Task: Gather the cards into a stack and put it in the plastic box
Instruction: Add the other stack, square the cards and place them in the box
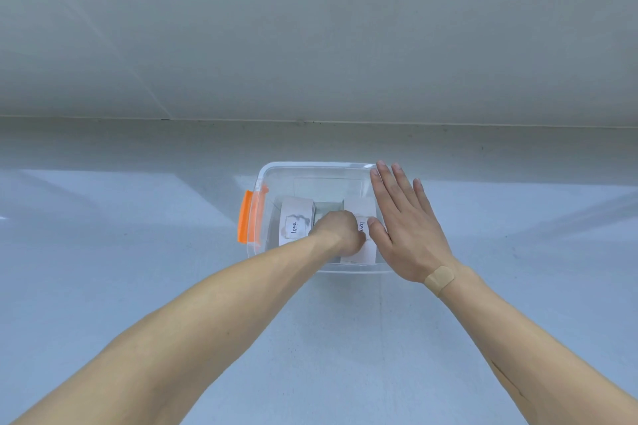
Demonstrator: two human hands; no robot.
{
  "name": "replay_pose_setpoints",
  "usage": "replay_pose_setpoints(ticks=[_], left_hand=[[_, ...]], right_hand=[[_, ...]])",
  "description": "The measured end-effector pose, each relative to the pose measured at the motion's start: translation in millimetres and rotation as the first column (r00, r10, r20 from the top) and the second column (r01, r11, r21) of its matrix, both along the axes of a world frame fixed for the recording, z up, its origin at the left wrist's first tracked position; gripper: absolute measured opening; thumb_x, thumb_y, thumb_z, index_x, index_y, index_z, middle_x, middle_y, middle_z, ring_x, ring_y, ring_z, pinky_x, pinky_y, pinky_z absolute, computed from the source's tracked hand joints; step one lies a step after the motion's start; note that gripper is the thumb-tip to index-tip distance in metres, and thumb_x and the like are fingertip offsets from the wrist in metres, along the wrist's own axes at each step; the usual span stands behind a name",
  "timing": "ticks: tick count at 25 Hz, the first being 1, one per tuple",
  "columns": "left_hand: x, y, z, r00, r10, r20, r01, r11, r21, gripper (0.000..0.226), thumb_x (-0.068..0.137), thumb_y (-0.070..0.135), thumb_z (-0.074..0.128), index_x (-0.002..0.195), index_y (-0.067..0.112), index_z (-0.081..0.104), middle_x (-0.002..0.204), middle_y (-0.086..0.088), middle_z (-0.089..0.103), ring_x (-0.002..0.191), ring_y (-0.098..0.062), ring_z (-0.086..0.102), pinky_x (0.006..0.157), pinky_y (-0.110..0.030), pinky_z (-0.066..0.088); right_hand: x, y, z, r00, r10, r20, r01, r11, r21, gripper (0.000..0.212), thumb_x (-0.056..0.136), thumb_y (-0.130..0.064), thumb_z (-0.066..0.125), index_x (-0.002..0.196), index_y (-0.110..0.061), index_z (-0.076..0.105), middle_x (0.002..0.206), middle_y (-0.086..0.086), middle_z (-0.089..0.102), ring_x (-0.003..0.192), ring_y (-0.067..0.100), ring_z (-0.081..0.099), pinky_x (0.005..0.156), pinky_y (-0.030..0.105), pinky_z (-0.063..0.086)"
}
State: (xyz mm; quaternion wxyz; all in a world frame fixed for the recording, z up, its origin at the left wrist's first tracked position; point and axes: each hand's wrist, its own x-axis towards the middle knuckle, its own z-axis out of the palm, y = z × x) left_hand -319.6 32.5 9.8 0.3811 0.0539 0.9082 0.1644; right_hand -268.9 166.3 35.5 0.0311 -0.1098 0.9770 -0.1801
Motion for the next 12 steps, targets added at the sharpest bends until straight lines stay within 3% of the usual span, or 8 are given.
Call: replay_pose_setpoints(ticks=[4, 8, 10, 12], left_hand=[[1.1, -0.6, 2.1, 0.995, 0.082, 0.048, -0.082, 0.997, 0.011, 0.031, 0.093, 0.038, 0.048, 0.081, 0.010, 0.053, 0.087, -0.010, 0.063, 0.087, -0.029, 0.067, 0.060, -0.027, 0.043], [1.3, -3.8, 14.3, 0.983, 0.158, 0.092, -0.161, 0.987, 0.027, 0.039, 0.086, 0.049, 0.053, 0.070, 0.014, 0.050, 0.065, 0.000, 0.051, 0.059, -0.016, 0.053, 0.049, -0.026, 0.034], [1.9, -7.7, 24.2, 0.984, 0.152, 0.091, -0.154, 0.988, 0.020, 0.039, 0.084, 0.052, 0.053, 0.081, 0.014, 0.057, 0.065, 0.001, 0.050, 0.068, -0.016, 0.059, 0.053, -0.027, 0.037], [0.6, -13.3, 32.8, 0.986, 0.155, 0.059, -0.157, 0.987, 0.031, 0.042, 0.084, 0.053, 0.052, 0.095, 0.014, 0.061, 0.074, -0.001, 0.054, 0.084, -0.023, 0.064, 0.062, -0.029, 0.041]], right_hand=[[0.1, 1.8, 1.5, 1.000, 0.008, 0.017, -0.008, 0.999, 0.039, 0.066, 0.098, -0.033, 0.031, 0.152, -0.017, -0.003, 0.162, -0.003, -0.008, 0.146, 0.013, -0.018, 0.120, 0.046, -0.003], [-2.0, 4.0, 5.6, 0.996, 0.030, 0.087, -0.037, 0.997, 0.074, 0.068, 0.097, -0.045, 0.022, 0.151, -0.022, -0.010, 0.161, -0.006, -0.015, 0.144, 0.011, -0.023, 0.120, 0.047, -0.006], [-3.5, 3.9, 10.4, 0.993, 0.033, 0.115, -0.040, 0.997, 0.062, 0.067, 0.097, -0.049, 0.025, 0.152, -0.026, -0.007, 0.161, -0.008, -0.015, 0.144, 0.010, -0.023, 0.120, 0.047, -0.006], [-5.3, 5.3, 18.3, 0.993, 0.009, 0.114, -0.012, 1.000, 0.029, 0.062, 0.097, -0.050, 0.029, 0.152, -0.029, 0.008, 0.162, -0.007, -0.006, 0.146, 0.011, -0.015, 0.120, 0.047, -0.004]])
